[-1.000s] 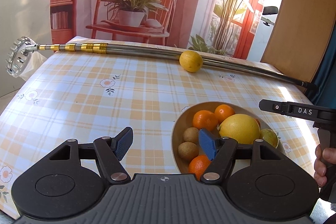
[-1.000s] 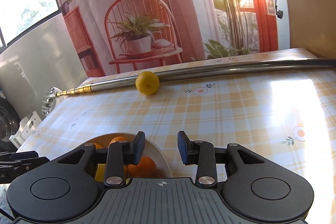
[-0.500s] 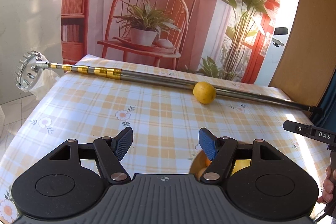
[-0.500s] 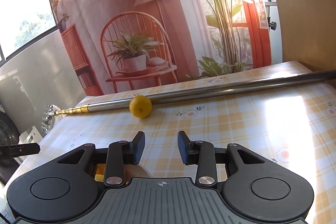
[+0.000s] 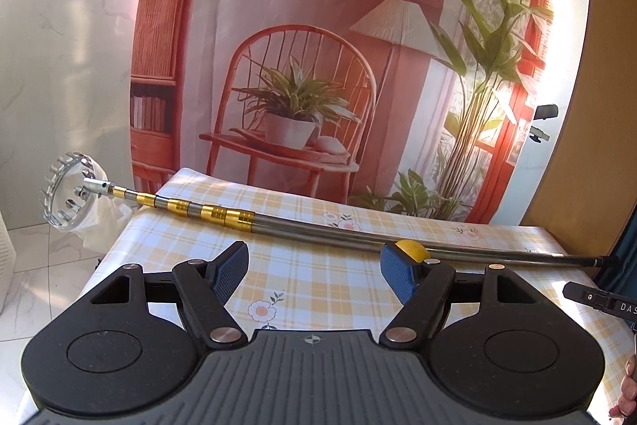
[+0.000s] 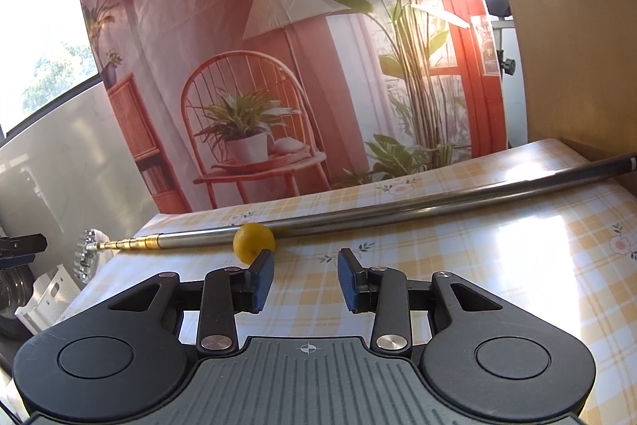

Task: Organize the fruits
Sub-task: 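Move both grippers toward the yellow lemon beside the pole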

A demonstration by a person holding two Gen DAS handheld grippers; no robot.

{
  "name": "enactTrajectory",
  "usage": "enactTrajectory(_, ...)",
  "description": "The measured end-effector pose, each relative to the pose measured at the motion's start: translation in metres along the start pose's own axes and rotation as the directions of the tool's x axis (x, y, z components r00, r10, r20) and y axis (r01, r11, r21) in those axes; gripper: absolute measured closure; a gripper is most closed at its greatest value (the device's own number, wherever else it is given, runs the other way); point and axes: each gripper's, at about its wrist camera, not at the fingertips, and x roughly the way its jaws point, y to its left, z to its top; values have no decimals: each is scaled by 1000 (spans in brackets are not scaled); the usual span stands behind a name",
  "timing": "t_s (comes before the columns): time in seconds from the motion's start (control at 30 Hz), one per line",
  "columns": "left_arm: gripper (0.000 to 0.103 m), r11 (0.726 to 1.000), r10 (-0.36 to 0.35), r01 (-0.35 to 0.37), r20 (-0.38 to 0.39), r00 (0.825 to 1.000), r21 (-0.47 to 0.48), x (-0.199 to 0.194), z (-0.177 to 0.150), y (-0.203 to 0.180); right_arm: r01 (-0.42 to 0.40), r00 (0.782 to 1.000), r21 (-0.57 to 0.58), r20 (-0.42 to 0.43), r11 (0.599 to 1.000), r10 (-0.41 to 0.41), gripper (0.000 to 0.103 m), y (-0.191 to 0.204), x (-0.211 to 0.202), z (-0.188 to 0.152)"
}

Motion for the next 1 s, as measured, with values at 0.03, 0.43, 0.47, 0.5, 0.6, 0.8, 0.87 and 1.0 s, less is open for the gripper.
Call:
enactTrajectory(0.03, 27, 1000, -2, 2, -1, 1000, 2, 3, 2, -1, -1, 1000, -5, -4, 1000, 1, 69, 0, 3, 1)
enactTrajectory(0.43, 34, 988, -151, 151, -136, 979, -5, 76, 14, -20, -22, 992, -99, -130, 995, 9, 68, 17, 65, 19)
enactTrajectory(0.47, 35, 988, -157, 157, -139, 978, -10, 83, 18, -22, -26, 991, -113, -133, 993, 11, 68, 20, 71, 22)
enactTrajectory(0.5, 35, 986, -164, 163, -141, 976, -19, 89, 21, -24, -29, 991, -126, -136, 992, 12, 68, 22, 77, 25)
enactTrajectory(0.6, 35, 981, -196, 194, -138, 971, -32, 107, 28, -28, -44, 989, -157, -143, 987, 22, 68, 28, 94, 30)
enactTrajectory(0.8, 45, 973, -233, 228, -191, 954, -45, 152, 29, -36, -74, 983, -209, -178, 975, 36, 68, 34, 135, 27)
enactTrajectory(0.87, 52, 963, -268, 256, -233, 935, -83, 173, 24, -35, -91, 979, -216, -197, 972, 48, 68, 37, 148, 24)
enactTrajectory(1.0, 57, 943, -325, 279, -316, 891, -182, 211, 9, -35, -127, 968, -212, -240, 969, 74, 65, 43, 172, 16)
